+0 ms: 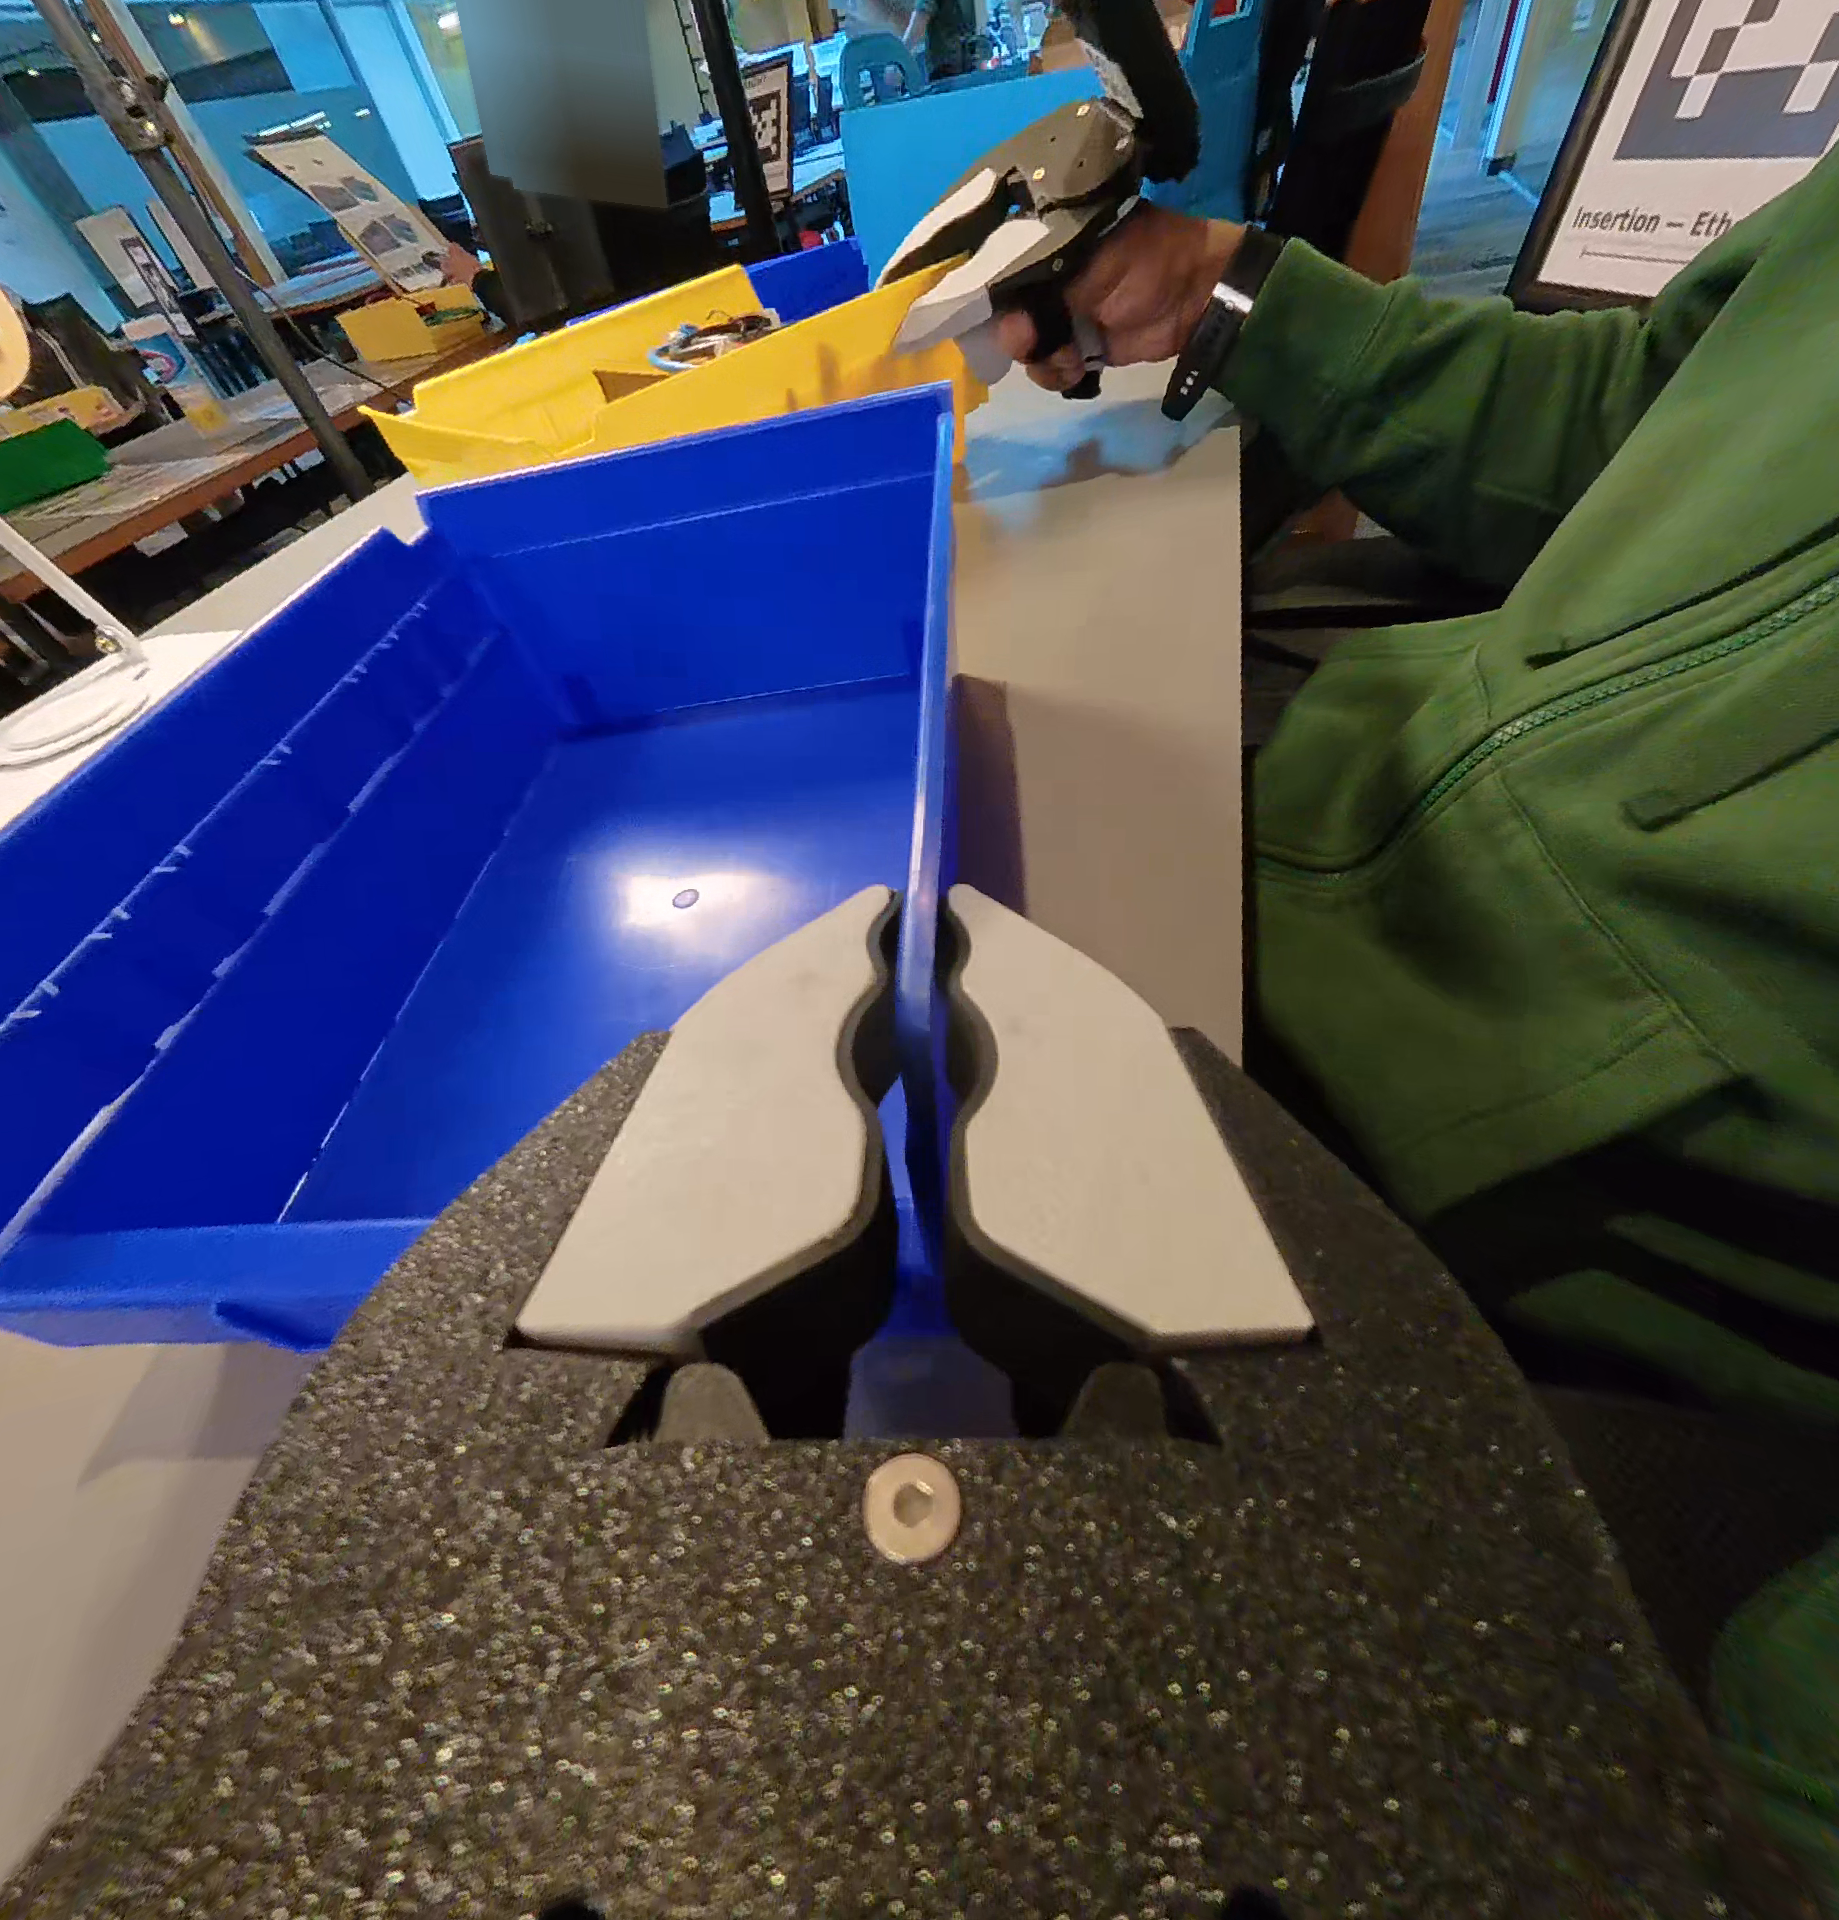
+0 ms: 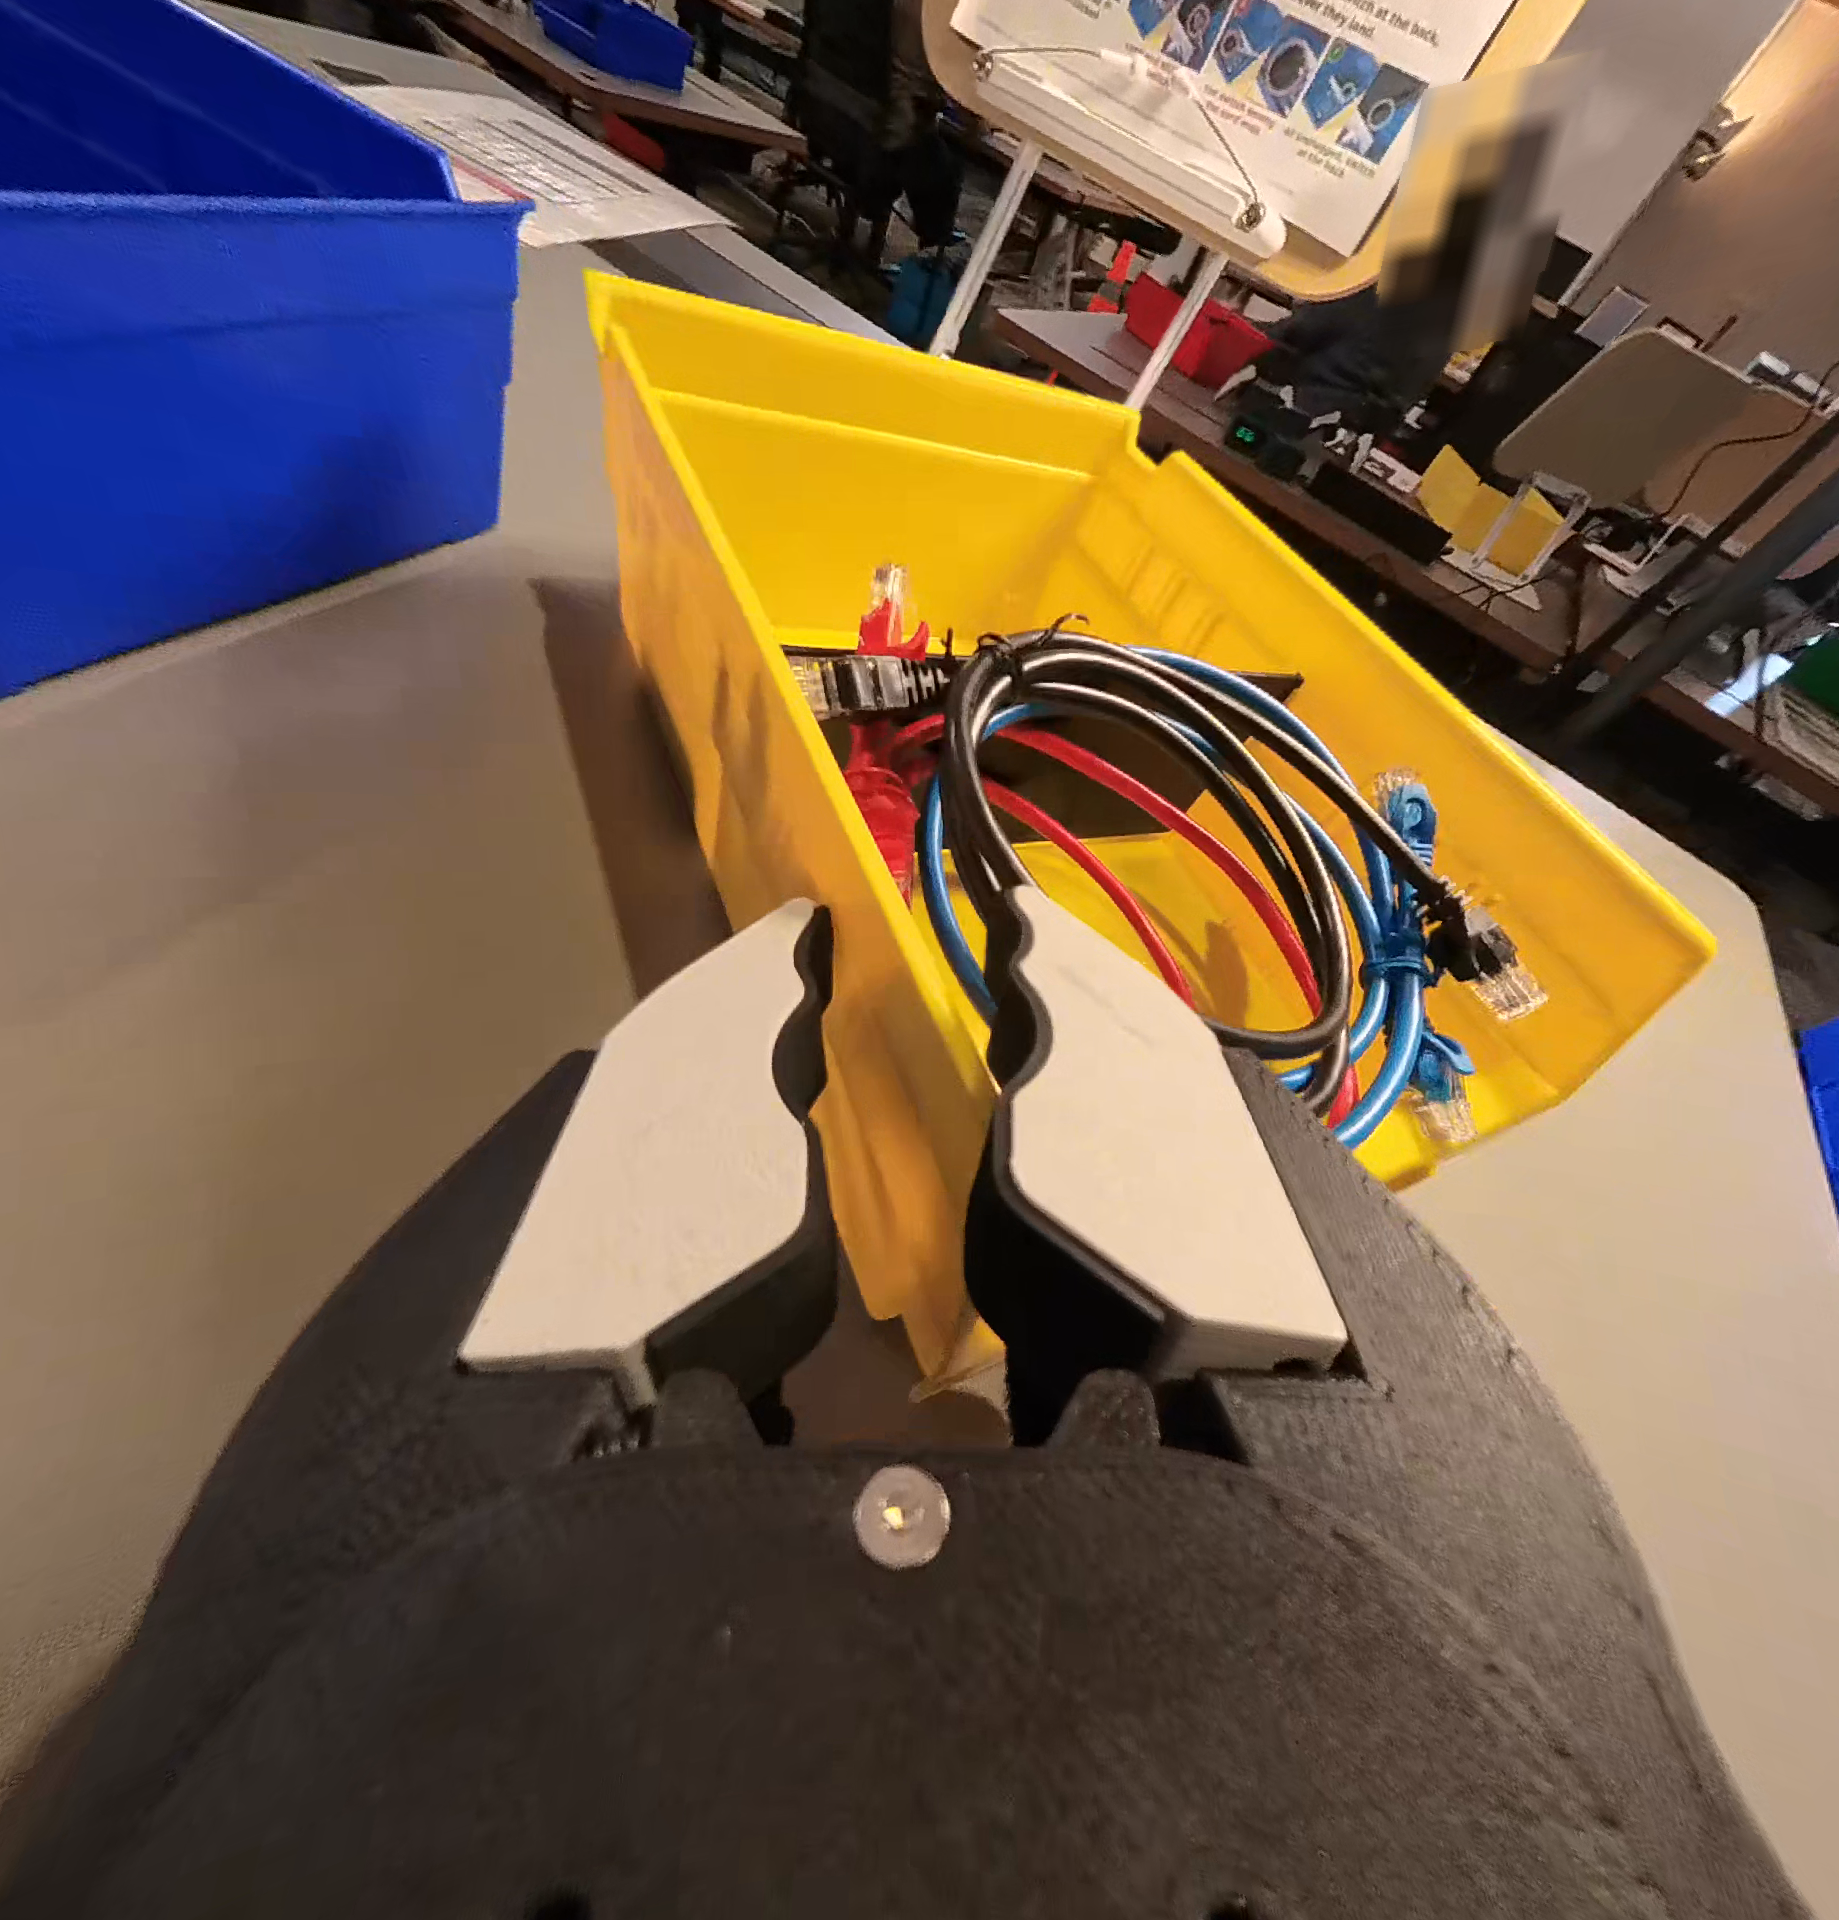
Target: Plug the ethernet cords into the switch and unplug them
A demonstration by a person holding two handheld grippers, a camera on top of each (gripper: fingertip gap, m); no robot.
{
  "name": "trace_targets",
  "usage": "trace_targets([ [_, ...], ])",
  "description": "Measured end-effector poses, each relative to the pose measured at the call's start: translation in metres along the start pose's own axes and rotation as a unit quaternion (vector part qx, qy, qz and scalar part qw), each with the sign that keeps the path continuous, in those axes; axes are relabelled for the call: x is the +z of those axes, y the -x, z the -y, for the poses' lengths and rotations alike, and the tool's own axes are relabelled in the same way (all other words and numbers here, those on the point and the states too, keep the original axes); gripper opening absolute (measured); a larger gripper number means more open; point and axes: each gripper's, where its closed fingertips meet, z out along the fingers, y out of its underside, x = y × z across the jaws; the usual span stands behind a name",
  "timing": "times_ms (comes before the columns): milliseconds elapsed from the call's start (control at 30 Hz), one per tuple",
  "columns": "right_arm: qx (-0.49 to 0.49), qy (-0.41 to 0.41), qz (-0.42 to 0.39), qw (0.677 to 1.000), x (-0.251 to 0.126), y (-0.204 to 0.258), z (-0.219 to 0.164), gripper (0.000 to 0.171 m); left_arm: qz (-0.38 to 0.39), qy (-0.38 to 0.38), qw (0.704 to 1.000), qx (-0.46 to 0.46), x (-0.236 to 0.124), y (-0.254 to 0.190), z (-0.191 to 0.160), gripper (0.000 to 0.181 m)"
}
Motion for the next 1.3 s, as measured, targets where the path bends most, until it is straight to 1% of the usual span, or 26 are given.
trace_targets([
  [200,0.000,-0.017,0.052,0.999,0.006,0.022,0.009,0.014,-0.043,-0.009,0.999,0.015,0.005,-0.016,0.005,0.003],
  [333,-0.014,-0.030,0.052,0.998,0.024,0.034,0.018,0.013,-0.085,-0.023,0.996,0.030,0.005,-0.031,0.008,0.003],
  [500,-0.012,-0.036,0.102,0.994,0.041,0.053,0.029,0.011,-0.131,-0.034,0.990,0.044,0.015,-0.048,0.014,0.003],
  [567,0.001,-0.030,0.145,0.989,0.048,0.063,0.032,0.004,-0.146,-0.036,0.988,0.047,0.020,-0.054,0.016,0.003],
  [700,-0.012,-0.023,0.195,0.980,0.069,0.077,0.042,0.004,-0.171,-0.042,0.983,0.053,0.029,-0.060,0.020,0.003],
  [867,-0.018,-0.030,0.271,0.962,0.100,0.102,0.060,0.004,-0.184,-0.044,0.980,0.055,0.035,-0.064,0.023,0.003],
  [933,-0.002,-0.034,0.312,0.950,0.109,0.110,0.067,0.004,-0.189,-0.047,0.979,0.056,0.032,-0.066,0.023,0.003],
  [1067,-0.008,-0.060,0.372,0.926,0.123,0.123,0.076,0.003,-0.182,-0.049,0.981,0.056,0.028,-0.064,0.021,0.003],
  [1200,-0.024,-0.109,0.378,0.919,0.131,0.126,0.083,0.004,-0.176,-0.049,0.981,0.058,0.025,-0.063,0.020,0.003],
  [1300,-0.016,-0.133,0.359,0.924,0.128,0.117,0.086,0.008,-0.177,-0.051,0.981,0.060,0.025,-0.063,0.020,0.003],
])
